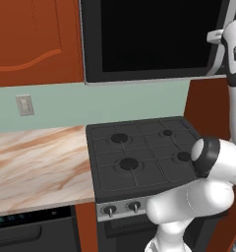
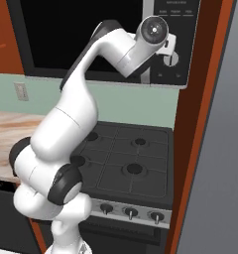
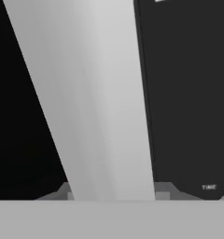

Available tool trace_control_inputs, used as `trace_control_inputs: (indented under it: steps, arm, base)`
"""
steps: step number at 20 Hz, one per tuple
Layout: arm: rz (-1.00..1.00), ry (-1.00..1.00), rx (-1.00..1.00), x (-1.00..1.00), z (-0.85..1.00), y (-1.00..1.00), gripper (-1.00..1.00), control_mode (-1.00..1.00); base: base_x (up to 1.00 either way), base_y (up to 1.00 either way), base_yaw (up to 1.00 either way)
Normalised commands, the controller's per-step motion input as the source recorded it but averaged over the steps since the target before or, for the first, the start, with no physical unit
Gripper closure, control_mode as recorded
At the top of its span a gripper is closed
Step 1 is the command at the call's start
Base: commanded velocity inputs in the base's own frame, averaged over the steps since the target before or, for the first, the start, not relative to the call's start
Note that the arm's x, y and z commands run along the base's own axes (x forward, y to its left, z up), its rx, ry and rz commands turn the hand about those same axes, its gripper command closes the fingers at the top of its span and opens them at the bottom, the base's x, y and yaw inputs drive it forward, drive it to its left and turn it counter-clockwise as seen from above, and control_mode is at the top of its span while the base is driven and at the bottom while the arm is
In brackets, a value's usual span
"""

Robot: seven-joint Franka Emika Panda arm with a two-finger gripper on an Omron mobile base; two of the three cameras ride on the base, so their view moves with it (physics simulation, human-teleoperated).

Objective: Retrieve the reheated potato from the microwave, then place the potato, cheese, and condiment on the cutting board.

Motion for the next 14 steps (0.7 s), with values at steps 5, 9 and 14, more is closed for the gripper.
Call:
trace_control_inputs:
  steps: [5, 9, 14]
  arm:
    - [0.0, 0.0, 0.02, -0.2, 0.0, 0.2, 1.0, -1.0]
    - [0.0, -0.01, 0.01, -0.32, 0.01, 0.23, 1.0, -1.0]
    - [0.0, 0.0, 0.0, -0.37, 0.08, 0.22, 1.0, -1.0]
  base:
    - [0.0, 0.0, 0.0]
    - [0.0, 0.0, 0.0]
    - [0.0, 0.0, 0.0]
